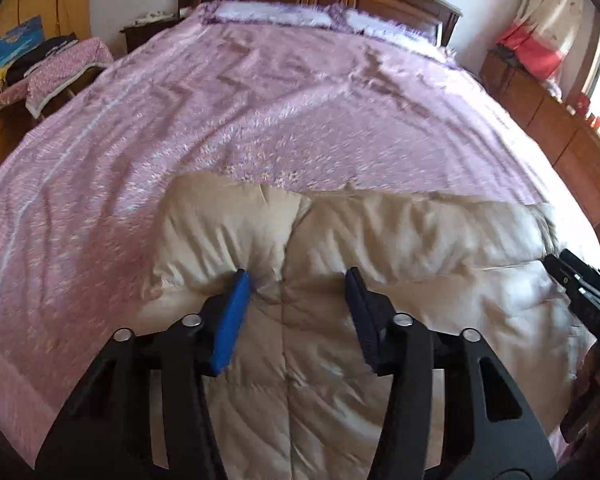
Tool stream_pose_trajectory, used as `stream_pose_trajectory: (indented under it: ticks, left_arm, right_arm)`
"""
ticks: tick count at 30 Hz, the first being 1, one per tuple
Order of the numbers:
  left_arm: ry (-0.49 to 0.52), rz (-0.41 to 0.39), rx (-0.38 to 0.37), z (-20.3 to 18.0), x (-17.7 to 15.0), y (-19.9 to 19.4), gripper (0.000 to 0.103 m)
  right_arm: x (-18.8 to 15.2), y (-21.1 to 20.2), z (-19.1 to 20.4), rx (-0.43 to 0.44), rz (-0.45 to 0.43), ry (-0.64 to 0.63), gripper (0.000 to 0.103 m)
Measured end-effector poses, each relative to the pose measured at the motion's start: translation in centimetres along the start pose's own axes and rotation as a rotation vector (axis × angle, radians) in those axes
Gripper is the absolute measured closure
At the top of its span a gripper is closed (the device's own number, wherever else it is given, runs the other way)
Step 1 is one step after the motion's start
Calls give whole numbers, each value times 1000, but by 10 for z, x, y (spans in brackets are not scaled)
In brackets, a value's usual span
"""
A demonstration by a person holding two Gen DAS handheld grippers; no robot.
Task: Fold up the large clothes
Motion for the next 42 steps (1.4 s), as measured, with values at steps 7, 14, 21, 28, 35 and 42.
stream_pose_trajectory:
  ticks: [7, 14, 21, 28, 35, 42]
  left_arm:
    - [15, 33, -44, -12, 18, 48, 57]
    - [11, 39, -52, -13, 18, 53, 57]
    - [0, 37, -96, -16, 15, 8, 36]
    - [31, 38, -84, -31, -9, -38, 31]
    - [66, 73, -125, -66, -51, -62, 30]
    - [135, 102, -109, -95, -84, -59, 30]
  right_arm:
    - [-12, 48, -27, -15, 72, 125, 52]
    - [-14, 54, -30, -27, 61, 139, 51]
    - [-8, 5, -34, 147, 24, 169, 20]
    - [-23, -56, -70, 165, -8, 200, 16]
    - [-72, -58, -107, 179, 100, 294, 16]
    - [-103, -40, -117, 274, 174, 417, 16]
Point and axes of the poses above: each gripper's, at about its wrist camera, not at the fingertips, and y roughly the way its jaws point, z to its left, x to its top, the point moved 6 cm from there along y, roughly the way its jaws point, and after that the axes turned 3 degrees about z, right-handed, at the moved point
